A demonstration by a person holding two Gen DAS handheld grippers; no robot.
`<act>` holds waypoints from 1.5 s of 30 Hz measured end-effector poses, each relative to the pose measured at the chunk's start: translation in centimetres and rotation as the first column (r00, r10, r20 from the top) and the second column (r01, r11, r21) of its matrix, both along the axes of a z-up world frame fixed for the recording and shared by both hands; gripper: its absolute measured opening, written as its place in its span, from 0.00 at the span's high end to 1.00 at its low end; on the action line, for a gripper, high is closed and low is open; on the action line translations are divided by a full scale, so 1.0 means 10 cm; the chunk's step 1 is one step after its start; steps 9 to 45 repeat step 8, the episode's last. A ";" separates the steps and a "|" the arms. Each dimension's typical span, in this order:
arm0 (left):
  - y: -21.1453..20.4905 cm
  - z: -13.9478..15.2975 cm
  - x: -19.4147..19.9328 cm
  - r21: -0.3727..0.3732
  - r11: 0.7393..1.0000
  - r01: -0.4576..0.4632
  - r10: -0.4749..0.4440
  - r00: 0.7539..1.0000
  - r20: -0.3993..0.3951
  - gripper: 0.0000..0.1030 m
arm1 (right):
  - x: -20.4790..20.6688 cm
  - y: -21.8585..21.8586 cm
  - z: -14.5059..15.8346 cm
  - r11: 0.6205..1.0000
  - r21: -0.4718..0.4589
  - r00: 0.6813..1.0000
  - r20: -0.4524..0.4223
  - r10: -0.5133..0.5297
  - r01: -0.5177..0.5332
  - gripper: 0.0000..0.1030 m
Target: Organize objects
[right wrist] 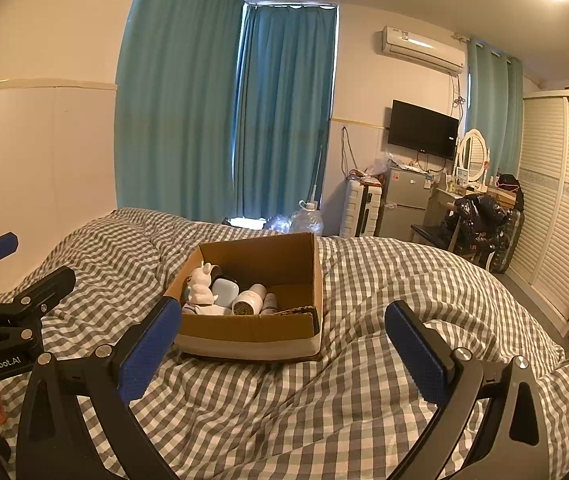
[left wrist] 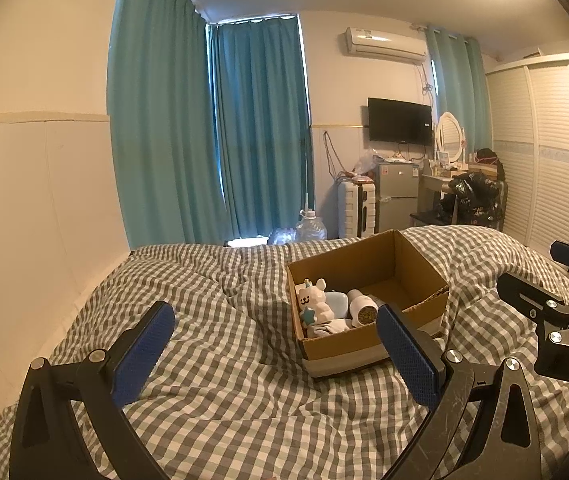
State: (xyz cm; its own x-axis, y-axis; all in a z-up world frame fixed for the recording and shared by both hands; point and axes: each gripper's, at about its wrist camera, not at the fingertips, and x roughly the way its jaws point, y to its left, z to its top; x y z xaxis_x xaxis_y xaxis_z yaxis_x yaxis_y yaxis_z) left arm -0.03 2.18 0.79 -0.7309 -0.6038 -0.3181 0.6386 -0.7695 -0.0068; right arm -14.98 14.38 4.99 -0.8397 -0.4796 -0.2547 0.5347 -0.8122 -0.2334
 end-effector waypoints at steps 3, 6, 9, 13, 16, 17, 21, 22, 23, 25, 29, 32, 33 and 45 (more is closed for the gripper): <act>0.00 0.00 0.00 0.001 1.000 0.000 0.000 1.000 0.003 0.00 | 0.00 0.00 0.00 1.000 0.001 1.000 0.000 -0.003 0.003 0.01; -0.01 -0.01 0.00 -0.004 1.000 -0.006 0.006 1.000 0.013 0.00 | -0.01 0.00 0.00 1.000 0.010 1.000 -0.006 -0.013 0.013 0.01; -0.02 -0.01 0.00 -0.012 1.000 -0.017 0.017 1.000 0.015 0.00 | -0.01 0.00 0.00 1.000 0.010 1.000 -0.005 -0.014 0.014 0.01; -0.02 -0.01 0.00 -0.012 1.000 -0.017 0.017 1.000 0.015 0.00 | -0.01 0.00 0.00 1.000 0.010 1.000 -0.005 -0.014 0.014 0.01; -0.02 -0.01 0.00 -0.012 1.000 -0.017 0.017 1.000 0.015 0.00 | -0.01 0.00 0.00 1.000 0.010 1.000 -0.005 -0.014 0.014 0.01; -0.02 -0.01 0.00 -0.012 1.000 -0.017 0.017 1.000 0.015 0.00 | -0.01 0.00 0.00 1.000 0.010 1.000 -0.005 -0.014 0.014 0.01; -0.02 -0.01 0.00 -0.012 1.000 -0.017 0.017 1.000 0.015 0.00 | -0.01 0.00 0.00 1.000 0.010 1.000 -0.005 -0.014 0.014 0.01; -0.02 -0.01 0.00 -0.012 1.000 -0.017 0.017 1.000 0.015 0.00 | -0.01 0.00 0.00 1.000 0.010 1.000 -0.005 -0.014 0.014 0.01; -0.02 -0.01 0.00 -0.012 1.000 -0.017 0.017 1.000 0.015 0.00 | -0.01 0.00 0.00 1.000 0.010 1.000 -0.005 -0.014 0.014 0.01; -0.02 -0.01 0.00 -0.012 1.000 -0.017 0.017 1.000 0.015 0.00 | -0.01 0.00 0.00 1.000 0.010 1.000 -0.005 -0.014 0.014 0.01; -0.02 -0.01 0.00 -0.012 1.000 -0.017 0.017 1.000 0.015 0.00 | -0.01 0.00 0.00 1.000 0.010 1.000 -0.005 -0.014 0.014 0.01; -0.02 -0.01 0.00 -0.012 1.000 -0.017 0.017 1.000 0.015 0.00 | -0.01 0.00 0.00 1.000 0.010 1.000 -0.005 -0.014 0.014 0.01; -0.02 -0.01 0.00 -0.012 1.000 -0.017 0.017 1.000 0.015 0.00 | -0.01 0.00 0.00 1.000 0.010 1.000 -0.005 -0.014 0.014 0.01; -0.02 -0.01 0.00 -0.012 1.000 -0.017 0.017 1.000 0.015 0.00 | -0.01 0.00 0.00 1.000 0.010 1.000 -0.005 -0.014 0.014 0.01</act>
